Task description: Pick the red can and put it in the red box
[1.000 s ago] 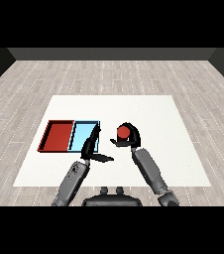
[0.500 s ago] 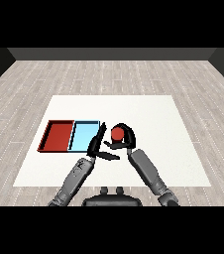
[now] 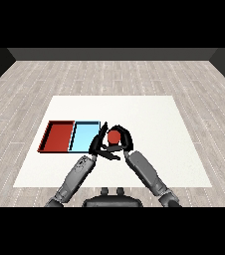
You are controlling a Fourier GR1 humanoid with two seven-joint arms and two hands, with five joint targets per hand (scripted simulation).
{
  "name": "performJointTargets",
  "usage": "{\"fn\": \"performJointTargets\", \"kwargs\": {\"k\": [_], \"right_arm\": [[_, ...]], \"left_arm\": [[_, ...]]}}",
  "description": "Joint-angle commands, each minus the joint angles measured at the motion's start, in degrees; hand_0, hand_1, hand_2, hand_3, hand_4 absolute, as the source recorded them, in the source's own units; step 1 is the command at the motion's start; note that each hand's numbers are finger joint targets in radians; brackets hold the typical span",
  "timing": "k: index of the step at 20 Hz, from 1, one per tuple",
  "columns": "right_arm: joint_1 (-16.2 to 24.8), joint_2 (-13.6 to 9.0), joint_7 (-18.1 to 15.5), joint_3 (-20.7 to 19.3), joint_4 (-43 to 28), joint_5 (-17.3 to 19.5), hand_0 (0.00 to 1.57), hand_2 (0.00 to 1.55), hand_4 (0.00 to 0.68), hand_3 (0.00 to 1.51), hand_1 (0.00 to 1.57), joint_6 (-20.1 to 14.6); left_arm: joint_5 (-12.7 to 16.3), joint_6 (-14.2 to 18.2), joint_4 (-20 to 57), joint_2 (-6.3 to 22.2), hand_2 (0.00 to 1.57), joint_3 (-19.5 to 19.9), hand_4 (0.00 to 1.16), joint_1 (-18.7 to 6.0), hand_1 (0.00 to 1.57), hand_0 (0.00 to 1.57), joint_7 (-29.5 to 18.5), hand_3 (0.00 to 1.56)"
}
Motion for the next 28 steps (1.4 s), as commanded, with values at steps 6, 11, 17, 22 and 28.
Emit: {"fn": "performJointTargets", "kwargs": {"k": [6, 11, 17, 22, 28], "right_arm": [[-1.74, 0.33, 6.43, 2.01, -5.48, -1.19, 1.44, 1.43, 0.595, 1.38, 1.44, -1.0], [-1.62, 0.34, 1.04, 3.4, -2.45, -3.53, 1.46, 1.45, 0.543, 1.4, 1.46, -1.07], [-0.59, 0.3, 4.06, 5.86, -7.59, -1.96, 1.53, 1.47, 0.522, 1.41, 1.53, -3.36], [-3.63, 0.28, 4.74, 5.28, -6.37, -2.42, 1.47, 1.44, 0.531, 1.39, 1.47, -4.8], [-1.03, 0.29, -0.02, 5.04, -3.94, -2.82, 1.5, 1.44, 0.56, 1.39, 1.5, -1.19]], "left_arm": [[-0.36, 5.75, 2.6, -0.7, 0.0, -4.81, 0.0, -5.51, 0.0, 0.0, 3.3, 0.0], [6.48, 11.39, 6.22, -0.71, 0.0, -11.26, 0.0, -6.91, 0.0, 0.0, -1.99, 0.0], [2.95, 16.32, 3.61, -0.66, 0.95, -10.92, 0.76, -6.63, 0.9, 0.9, 2.22, 0.68], [2.69, 16.62, 5.62, -0.64, 1.54, -11.9, 0.97, -4.58, 1.57, 1.57, 0.67, 1.45], [2.6, 17.12, 7.2, -0.62, 1.48, -7.44, 0.85, -10.18, 1.57, 1.57, 2.54, 1.36]]}}
